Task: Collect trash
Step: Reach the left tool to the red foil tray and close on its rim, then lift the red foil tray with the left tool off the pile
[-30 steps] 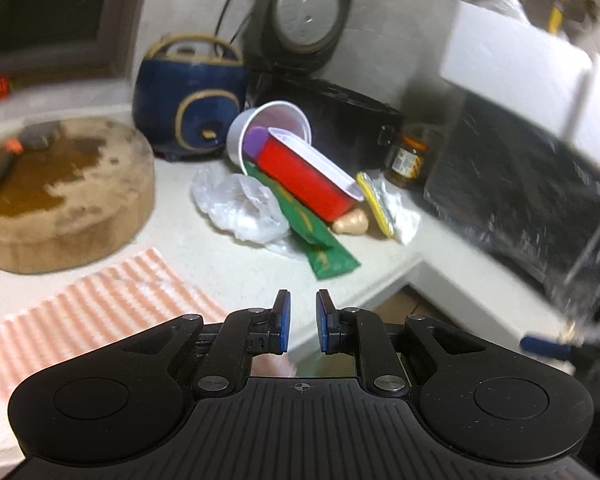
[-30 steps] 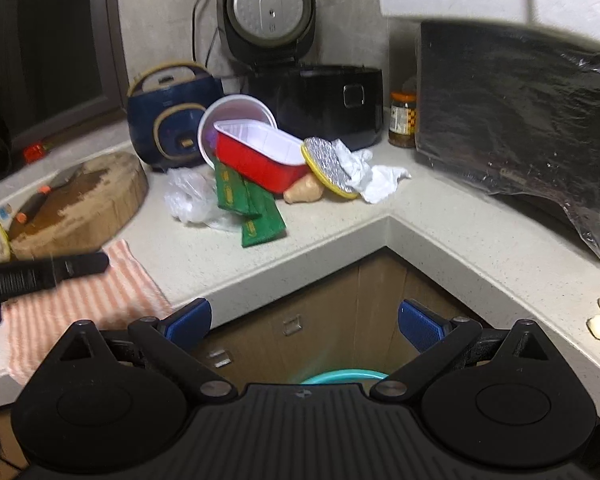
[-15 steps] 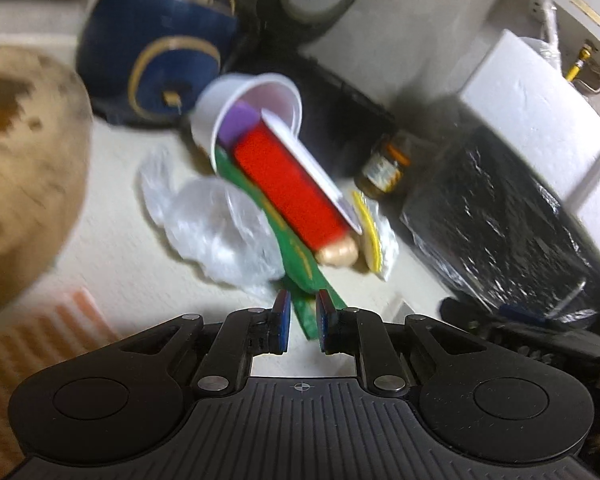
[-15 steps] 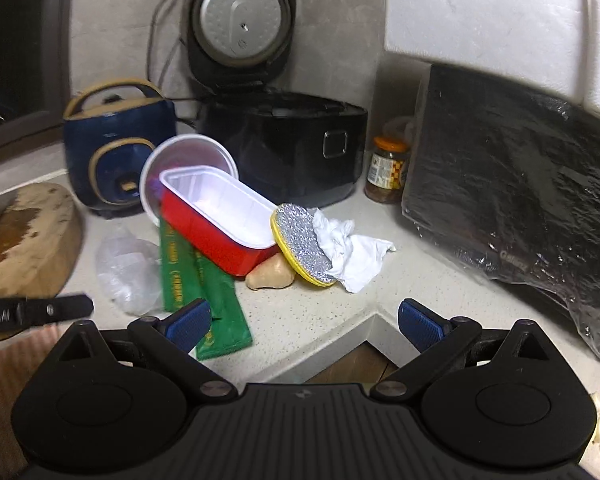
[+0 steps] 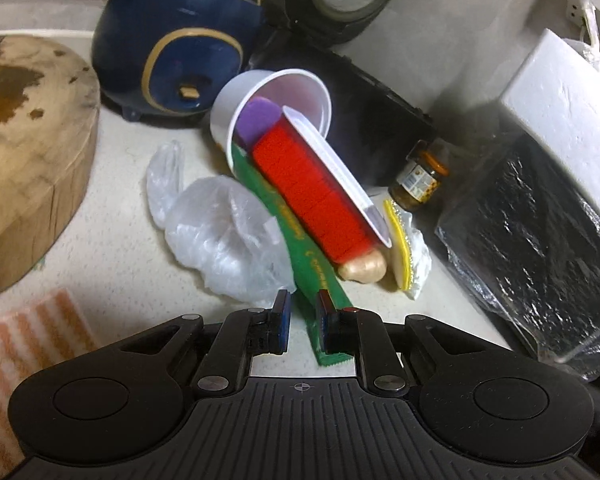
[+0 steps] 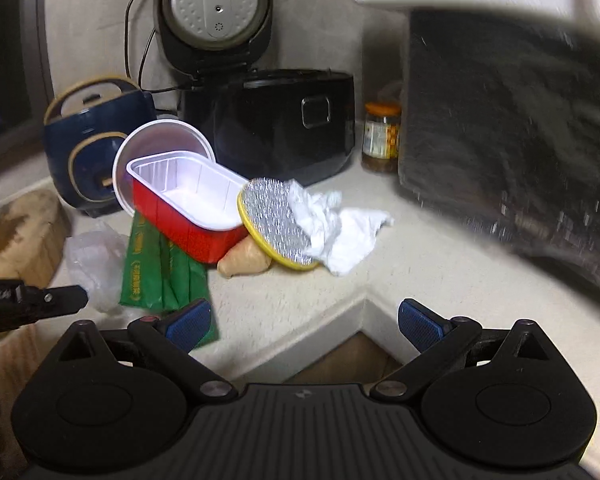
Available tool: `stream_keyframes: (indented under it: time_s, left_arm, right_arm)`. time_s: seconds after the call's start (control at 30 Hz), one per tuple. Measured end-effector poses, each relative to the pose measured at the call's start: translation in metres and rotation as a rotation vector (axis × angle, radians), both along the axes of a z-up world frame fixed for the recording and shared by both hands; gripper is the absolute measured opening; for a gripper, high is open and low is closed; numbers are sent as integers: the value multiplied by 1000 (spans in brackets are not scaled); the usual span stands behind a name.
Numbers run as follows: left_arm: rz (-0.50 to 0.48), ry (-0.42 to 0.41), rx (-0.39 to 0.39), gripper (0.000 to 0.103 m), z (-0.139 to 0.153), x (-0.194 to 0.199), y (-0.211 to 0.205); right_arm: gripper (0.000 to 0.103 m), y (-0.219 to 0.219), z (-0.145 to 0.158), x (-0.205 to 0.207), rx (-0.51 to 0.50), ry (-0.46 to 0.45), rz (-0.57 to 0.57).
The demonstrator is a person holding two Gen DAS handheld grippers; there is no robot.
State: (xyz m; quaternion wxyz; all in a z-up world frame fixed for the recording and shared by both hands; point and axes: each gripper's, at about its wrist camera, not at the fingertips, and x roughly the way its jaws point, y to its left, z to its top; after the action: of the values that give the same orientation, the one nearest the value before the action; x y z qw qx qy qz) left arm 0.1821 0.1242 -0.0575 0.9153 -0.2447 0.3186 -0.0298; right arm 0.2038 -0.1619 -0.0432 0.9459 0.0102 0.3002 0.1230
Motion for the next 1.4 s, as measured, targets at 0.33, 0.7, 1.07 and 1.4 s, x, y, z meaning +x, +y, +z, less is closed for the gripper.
stream_keyframes:
  time_s: [0.33, 0.7, 1.07, 1.4]
  left_arm:
    - [104, -24, 61, 16, 23, 27, -5]
    - [205, 87, -43, 18, 27, 134, -4]
    - [136, 108, 177, 36, -3, 154, -16]
    - [140, 28, 190, 15, 5, 102, 0]
  right_arm:
    - [100, -30, -18, 1, 3, 29, 48]
    - [100, -34, -24, 7, -29, 35, 17]
    - [100, -48, -31, 5, -106, 11, -33]
    - [100, -16, -30, 24, -241, -62, 48]
